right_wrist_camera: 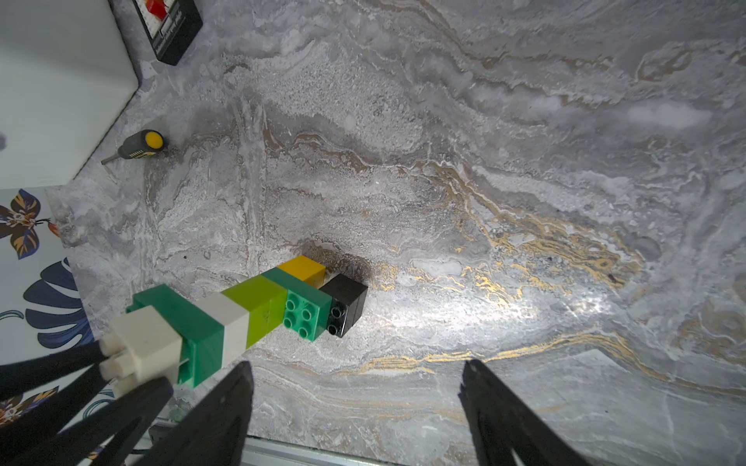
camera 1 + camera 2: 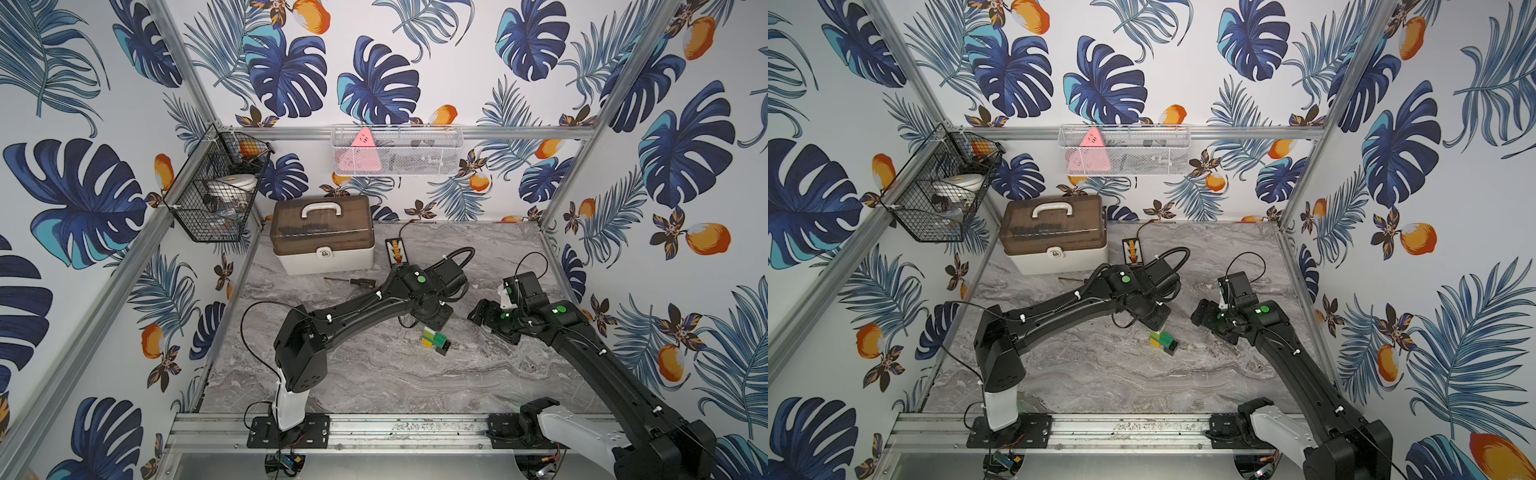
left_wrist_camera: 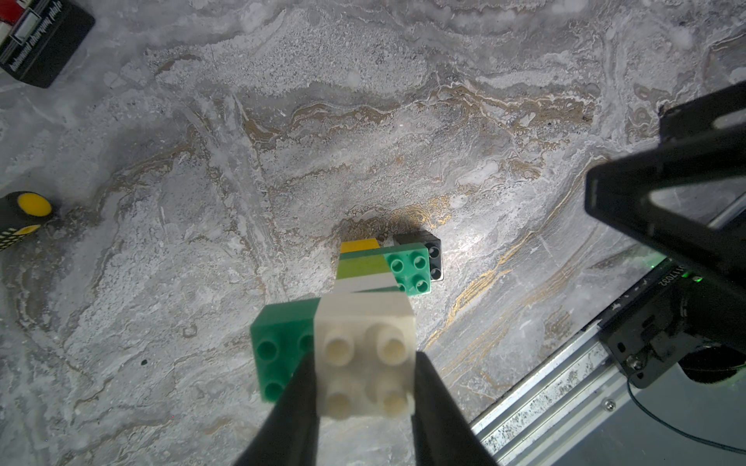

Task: Assemble a giraffe with lego
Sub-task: Assemble the lego brick with the lego brick.

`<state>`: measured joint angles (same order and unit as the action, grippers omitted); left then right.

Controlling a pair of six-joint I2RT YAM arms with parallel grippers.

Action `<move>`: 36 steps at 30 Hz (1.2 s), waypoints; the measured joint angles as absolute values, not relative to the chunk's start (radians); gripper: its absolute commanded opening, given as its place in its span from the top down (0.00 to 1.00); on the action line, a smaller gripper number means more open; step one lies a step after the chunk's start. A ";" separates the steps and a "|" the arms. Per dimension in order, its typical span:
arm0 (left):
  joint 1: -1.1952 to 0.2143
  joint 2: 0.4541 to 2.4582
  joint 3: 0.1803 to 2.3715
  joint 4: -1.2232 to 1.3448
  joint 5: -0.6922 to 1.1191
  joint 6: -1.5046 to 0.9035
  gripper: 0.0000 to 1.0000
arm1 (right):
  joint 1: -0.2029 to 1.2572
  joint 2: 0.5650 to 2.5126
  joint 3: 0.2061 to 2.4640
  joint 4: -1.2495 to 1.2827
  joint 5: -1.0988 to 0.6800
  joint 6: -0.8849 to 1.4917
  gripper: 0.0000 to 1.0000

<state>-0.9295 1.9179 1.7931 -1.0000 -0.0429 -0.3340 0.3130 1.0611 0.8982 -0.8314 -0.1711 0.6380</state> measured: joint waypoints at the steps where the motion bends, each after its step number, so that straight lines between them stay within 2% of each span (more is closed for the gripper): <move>1: -0.929 1.918 1.793 -1.000 -0.042 -0.334 0.71 | 0.313 1.062 0.898 -0.831 -0.171 0.638 0.16; 36: -0.930 1.938 1.842 -1.055 -0.032 -0.345 0.71 | 0.299 1.079 0.884 -0.799 -0.191 0.633 0.16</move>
<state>-0.9298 1.9377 1.8423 -1.0554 -0.0322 -0.3450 0.2993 1.0790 0.8841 -0.7994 -0.1905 0.6331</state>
